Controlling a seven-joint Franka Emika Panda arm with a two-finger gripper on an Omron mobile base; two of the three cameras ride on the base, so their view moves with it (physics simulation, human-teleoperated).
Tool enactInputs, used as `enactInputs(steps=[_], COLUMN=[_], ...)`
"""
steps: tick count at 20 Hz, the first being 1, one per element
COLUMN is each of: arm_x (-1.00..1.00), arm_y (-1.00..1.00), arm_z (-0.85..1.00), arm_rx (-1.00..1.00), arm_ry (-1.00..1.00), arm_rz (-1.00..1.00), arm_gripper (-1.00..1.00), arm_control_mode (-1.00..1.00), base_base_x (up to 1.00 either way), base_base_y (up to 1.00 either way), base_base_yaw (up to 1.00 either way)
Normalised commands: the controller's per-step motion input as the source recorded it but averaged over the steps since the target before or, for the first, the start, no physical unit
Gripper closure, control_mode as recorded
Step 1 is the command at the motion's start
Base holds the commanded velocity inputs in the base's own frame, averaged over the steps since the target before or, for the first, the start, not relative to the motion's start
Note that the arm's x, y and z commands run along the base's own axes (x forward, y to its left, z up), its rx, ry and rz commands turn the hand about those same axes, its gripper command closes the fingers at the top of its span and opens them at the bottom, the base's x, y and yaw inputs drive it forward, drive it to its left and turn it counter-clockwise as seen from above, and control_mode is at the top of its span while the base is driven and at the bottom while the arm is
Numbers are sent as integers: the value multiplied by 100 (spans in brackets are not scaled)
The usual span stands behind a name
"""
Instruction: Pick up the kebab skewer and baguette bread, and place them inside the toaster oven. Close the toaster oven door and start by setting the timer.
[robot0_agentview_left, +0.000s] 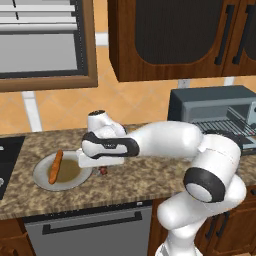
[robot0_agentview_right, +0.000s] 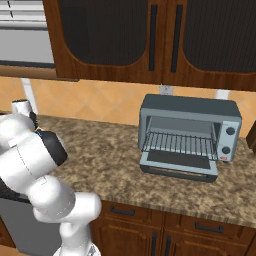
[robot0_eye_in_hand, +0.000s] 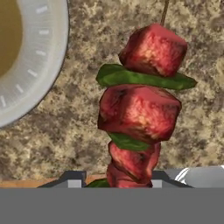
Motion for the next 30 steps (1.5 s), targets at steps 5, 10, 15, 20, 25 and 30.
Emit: enactInputs(steps=[5, 10, 15, 20, 25, 30], arm_x=[-5, 0, 5, 0, 7, 23], arm_y=[-100, -100, -100, -100, -100, -100], arm_z=[27, 23, 18, 20, 23, 22], arm_rx=[0, 0, 0, 0, 0, 0], arm_ry=[-2, 0, 0, 0, 0, 0], arm_rz=[-1, -4, -5, -3, -1, 0], arm_gripper=[100, 100, 100, 100, 100, 100], arm_control_mode=[-100, -100, -100, -100, -100, -100], base_base_x=[0, 0, 0, 0, 0, 0], base_base_y=[0, 0, 0, 0, 0, 0], base_base_yaw=[0, 0, 0, 0, 0, 0])
